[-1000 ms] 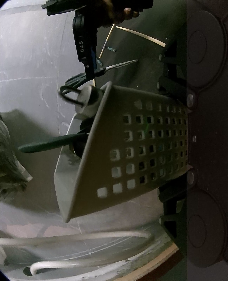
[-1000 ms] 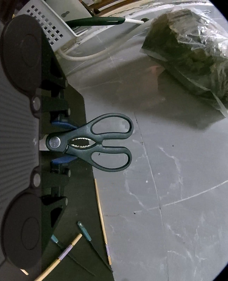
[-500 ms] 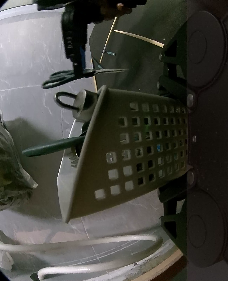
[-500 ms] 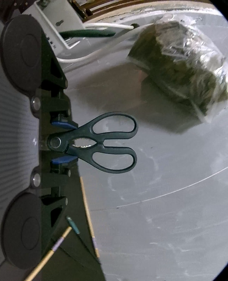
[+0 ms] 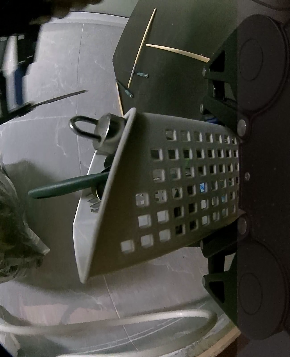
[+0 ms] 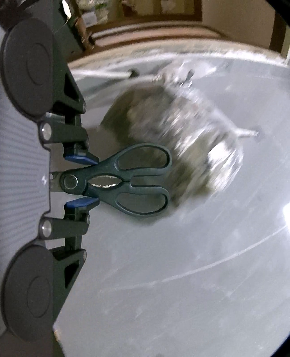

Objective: Organize utensils
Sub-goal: 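Lower the scissors into the caddy and open the right tool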

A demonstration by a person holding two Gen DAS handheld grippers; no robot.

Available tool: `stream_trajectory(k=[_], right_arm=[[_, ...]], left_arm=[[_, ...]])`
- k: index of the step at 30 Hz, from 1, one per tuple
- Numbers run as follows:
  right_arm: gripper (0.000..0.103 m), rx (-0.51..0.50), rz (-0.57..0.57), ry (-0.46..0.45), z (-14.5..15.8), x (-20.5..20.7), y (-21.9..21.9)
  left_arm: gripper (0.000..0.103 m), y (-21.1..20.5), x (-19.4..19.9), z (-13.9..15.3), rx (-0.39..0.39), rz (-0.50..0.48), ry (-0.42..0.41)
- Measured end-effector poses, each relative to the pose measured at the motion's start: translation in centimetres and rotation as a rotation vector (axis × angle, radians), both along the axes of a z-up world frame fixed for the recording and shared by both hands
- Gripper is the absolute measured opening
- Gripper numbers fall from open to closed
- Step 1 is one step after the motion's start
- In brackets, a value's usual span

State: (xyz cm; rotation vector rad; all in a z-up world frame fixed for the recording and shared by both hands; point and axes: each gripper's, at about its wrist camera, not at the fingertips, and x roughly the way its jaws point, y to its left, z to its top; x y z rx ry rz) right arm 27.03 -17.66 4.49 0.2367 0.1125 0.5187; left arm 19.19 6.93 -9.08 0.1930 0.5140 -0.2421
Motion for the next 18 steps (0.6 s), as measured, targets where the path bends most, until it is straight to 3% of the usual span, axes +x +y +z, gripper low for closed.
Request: stream_trajectory(k=[7,10,12,18], right_arm=[[0.035,0.052,0.147,-0.048,1.4,-0.7,4.9],[0.034,0.049,0.194,-0.030,0.2,-0.2,7.1],[0.017,0.021,0.221,-0.004,-1.2,0.2,8.4],[0.017,-0.045,0.231,0.106,-5.0,0.1,8.9]], left_arm=[[0.077,0.8,0.6,-0.1,0.000,-0.025,0.002],[0.077,1.1,0.8,-0.1,0.000,-0.032,0.000],[0.077,1.3,0.8,-0.1,0.000,-0.036,-0.004],[0.078,1.4,1.3,-0.3,0.003,-0.039,-0.014]])
